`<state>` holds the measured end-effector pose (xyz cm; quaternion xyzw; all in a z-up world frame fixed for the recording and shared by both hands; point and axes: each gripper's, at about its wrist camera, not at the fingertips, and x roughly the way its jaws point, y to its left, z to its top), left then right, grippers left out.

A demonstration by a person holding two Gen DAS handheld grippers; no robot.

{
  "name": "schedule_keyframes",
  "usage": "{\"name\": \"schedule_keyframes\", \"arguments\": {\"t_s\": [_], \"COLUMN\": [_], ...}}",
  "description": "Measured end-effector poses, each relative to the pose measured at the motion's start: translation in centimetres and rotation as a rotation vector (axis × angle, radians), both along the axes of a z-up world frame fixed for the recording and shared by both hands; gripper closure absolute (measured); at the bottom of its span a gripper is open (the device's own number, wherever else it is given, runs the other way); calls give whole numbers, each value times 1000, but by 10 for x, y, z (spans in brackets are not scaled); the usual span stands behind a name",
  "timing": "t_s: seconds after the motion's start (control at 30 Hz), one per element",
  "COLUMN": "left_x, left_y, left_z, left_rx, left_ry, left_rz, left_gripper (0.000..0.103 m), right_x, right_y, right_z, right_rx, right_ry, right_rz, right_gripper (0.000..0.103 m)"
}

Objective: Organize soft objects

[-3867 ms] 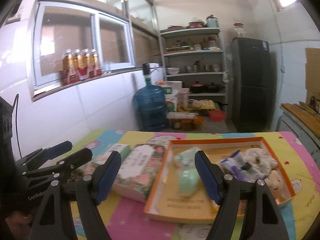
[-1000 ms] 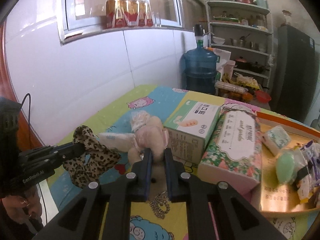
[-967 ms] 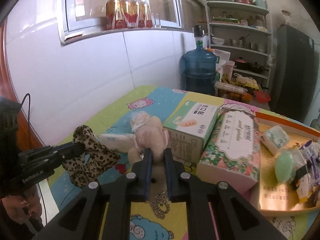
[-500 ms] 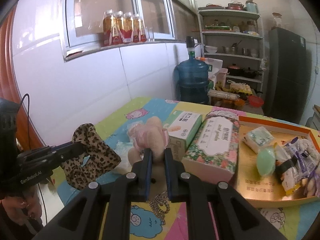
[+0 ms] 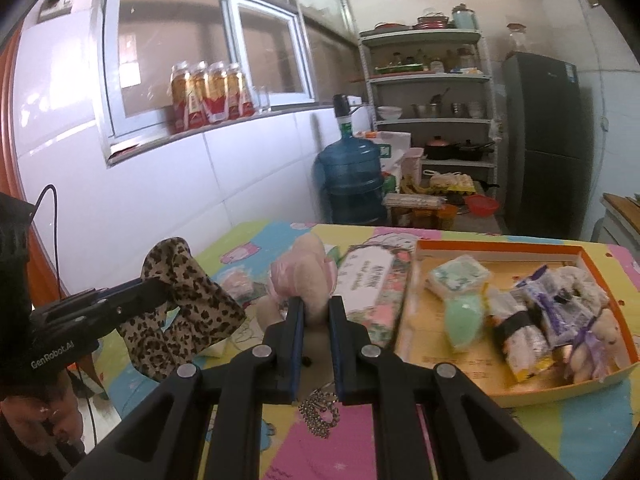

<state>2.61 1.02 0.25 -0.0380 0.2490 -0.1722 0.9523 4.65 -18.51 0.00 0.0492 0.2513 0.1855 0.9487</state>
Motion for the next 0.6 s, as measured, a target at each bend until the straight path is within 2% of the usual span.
{"name": "schedule_keyframes", "arguments": {"t_s": [0.6], "left_x": [31], "left_y": [-96], "left_z": [6], "left_rx": [-36], "left_ry": [14], "left_rz": [-140], "left_gripper": [93], "right_x": [-8], "right_y": [-112], "right_z": [8], "right_rx": [68], "right_ry": [-50], "right_rz": [-228], "right_gripper": [90]}}
